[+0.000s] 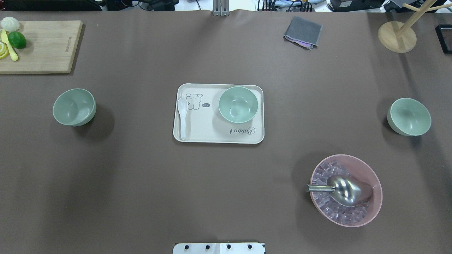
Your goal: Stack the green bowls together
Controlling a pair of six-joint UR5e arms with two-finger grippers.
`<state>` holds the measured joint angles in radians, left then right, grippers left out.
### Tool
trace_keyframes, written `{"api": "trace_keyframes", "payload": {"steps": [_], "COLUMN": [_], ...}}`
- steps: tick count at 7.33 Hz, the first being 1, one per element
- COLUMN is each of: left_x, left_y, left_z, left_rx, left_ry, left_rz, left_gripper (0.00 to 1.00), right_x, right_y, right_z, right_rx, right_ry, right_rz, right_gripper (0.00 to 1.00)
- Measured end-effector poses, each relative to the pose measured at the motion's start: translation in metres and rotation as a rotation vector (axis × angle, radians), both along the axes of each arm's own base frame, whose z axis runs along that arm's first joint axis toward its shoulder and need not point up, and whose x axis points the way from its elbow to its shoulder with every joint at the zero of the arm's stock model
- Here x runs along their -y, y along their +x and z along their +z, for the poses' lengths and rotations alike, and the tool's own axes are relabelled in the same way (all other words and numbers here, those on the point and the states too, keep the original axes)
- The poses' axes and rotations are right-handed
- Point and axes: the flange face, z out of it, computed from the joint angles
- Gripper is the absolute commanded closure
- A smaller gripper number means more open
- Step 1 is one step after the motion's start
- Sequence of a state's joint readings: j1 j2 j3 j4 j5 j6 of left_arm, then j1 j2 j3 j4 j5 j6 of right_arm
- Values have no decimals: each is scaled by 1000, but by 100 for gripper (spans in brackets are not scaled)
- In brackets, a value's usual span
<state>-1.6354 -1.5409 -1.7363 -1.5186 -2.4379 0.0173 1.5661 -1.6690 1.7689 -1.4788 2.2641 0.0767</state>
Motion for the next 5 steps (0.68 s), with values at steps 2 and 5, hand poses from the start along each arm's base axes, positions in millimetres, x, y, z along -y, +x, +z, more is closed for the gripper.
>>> {"api": "trace_keyframes", "payload": {"steps": [2,5], "left_x": [-5,0], "left_y": [0,2], "left_z": [4,-8], "left_rx": [2,9], "left_ry": [16,112], "left_rz": [0,3], "left_gripper": [1,1], "right_x": [-1,3], "right_y": [0,0], "right_z": [-1,-16], "right_rx": [0,1], "right_ry": [1,35], "right_rz": [0,-2], "right_gripper": [0,0]}}
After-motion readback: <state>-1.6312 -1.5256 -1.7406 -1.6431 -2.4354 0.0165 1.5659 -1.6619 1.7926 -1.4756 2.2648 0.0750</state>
